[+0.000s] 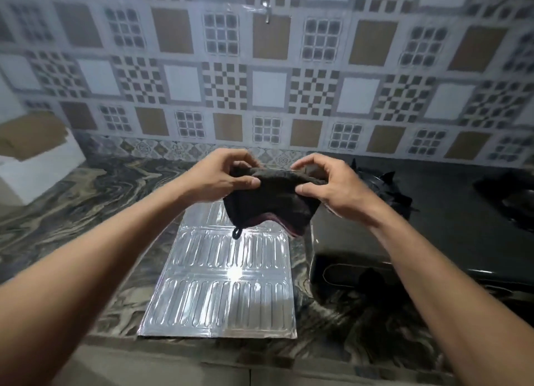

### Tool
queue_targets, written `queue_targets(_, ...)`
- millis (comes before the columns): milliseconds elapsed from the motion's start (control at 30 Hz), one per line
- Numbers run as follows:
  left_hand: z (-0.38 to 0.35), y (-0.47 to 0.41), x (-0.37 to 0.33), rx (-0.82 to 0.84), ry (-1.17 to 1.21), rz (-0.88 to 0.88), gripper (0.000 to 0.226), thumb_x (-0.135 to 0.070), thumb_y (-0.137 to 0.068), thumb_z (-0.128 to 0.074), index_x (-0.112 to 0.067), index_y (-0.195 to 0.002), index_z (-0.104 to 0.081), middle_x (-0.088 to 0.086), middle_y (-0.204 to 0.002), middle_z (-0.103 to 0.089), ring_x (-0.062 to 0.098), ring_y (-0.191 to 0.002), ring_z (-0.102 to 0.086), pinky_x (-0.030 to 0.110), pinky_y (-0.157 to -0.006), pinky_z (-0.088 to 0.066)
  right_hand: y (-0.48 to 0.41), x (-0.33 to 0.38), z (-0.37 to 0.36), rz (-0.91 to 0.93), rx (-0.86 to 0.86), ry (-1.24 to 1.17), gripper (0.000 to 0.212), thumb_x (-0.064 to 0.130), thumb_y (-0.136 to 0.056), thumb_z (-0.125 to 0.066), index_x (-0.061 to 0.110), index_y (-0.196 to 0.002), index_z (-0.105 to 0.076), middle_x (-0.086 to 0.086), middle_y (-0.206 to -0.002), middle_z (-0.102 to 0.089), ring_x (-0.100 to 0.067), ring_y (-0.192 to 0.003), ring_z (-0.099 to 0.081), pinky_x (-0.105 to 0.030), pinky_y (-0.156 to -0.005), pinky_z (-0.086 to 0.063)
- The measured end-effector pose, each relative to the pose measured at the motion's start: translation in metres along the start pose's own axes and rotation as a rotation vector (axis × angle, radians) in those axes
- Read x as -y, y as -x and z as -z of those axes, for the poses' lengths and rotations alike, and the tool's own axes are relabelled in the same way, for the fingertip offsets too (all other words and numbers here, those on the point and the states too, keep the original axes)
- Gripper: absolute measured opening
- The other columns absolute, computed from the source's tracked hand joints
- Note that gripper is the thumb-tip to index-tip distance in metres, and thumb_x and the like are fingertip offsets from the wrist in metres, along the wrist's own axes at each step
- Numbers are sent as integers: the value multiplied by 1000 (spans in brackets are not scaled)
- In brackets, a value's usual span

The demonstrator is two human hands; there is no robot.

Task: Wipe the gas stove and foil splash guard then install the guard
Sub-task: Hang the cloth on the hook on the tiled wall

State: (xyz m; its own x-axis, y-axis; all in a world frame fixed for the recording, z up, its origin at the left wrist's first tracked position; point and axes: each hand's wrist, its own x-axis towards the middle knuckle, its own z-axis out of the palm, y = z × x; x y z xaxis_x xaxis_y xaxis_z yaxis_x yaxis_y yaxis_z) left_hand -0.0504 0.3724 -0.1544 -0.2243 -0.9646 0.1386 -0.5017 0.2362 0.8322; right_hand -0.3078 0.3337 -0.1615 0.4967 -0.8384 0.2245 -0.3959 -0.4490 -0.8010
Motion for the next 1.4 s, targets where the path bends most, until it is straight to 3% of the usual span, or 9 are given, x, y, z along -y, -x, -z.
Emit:
queue_targets(133, 31, -32, -10, 9, 43, -49, 17, -20, -88, -70, -10, -102, -66, 5, -91, -73, 15, -83, -65, 36, -78, -54, -31, 22, 18, 39, 13, -81, 42, 10, -89, -70, 29, -127, -66, 5, -111, -71, -7, -101, -68, -20, -82, -55)
queue_targets(233, 51, -60, -15, -12, 56, -89, 14, -17, -89, -69, -17, -102, -65, 7, -93, -74, 18, -85, -68, 32, -72, -55, -56, 32, 29, 65, -16, -39, 38, 10, -89, -70, 25, -125, -69, 8, -115, -72, -4, -103, -68, -25, -90, -56)
queue_targets(367, 75, -99, -19, -58, 27, -141, 19, -12, -88, -71, -20, -104, -67, 6, -98, -74, 14, -90, -69, 28, -75, -56, -94, 38, 46, 93, -31, -2, 41, 4, -89, -68, 23, -125, -68, 12, -122, -67, 7, -109, -61, -13, -95, -48)
queue_targets(500, 96, -137, -19, -136, 6, -151, 18, -10, -88, -71, -23, -99, -68, -1, -98, -72, 12, -93, -67, 31, -81, -56, -137, 39, 56, 118, -13, 36, 44, -1, -90, -64, 26, -124, -67, 9, -126, -66, 1, -116, -60, -24, -103, -46)
queue_targets(700, 129, -190, -23, -228, -31, -188, 13, -7, -89, -70, -15, -100, -69, -2, -94, -73, 7, -85, -67, 17, -70, -54, -211, 48, 75, 137, -47, 99, 39, -1, -92, -60, 28, -115, -73, 6, -112, -74, -7, -98, -68, -38, -90, -58)
queue_targets(867, 166, -236, -27, -335, -132, -209, 7, -17, -87, -73, -23, -91, -72, -7, -97, -74, 10, -88, -68, 28, -77, -57, -273, 62, 94, 191, -32, 238, 32, 14, -90, -70, 29, -118, -71, 12, -101, -73, 2, -83, -66, -19, -75, -55)
queue_targets(1133, 211, -324, -20, -433, -259, -229, 9, -22, -83, -78, -28, -88, -75, -11, -97, -72, 16, -96, -67, 35, -83, -55, -379, 48, 124, 350, -117, 517, 43, 15, -91, -67, 41, -124, -64, 16, -127, -64, -7, -119, -55, -27, -103, -43)
queue_targets(1300, 225, -376, -15, -519, -477, -332, 12, -23, -81, -79, -30, -90, -75, -13, -100, -71, 12, -97, -66, 45, -92, -54, -432, 23, 138, 468, -188, 640, 38, 11, -95, -61, 36, -124, -66, 4, -108, -66, -16, -101, -60, -25, -85, -47)
queue_targets(1400, 234, -399, -22, -592, -673, -476, 14, -19, -82, -77, -23, -96, -76, -5, -102, -69, 13, -95, -65, 40, -89, -55, -456, 17, 143, 531, -287, 773, 31, 26, -99, -55, 28, -128, -65, 1, -98, -56, -20, -89, -55, -32, -72, -44)
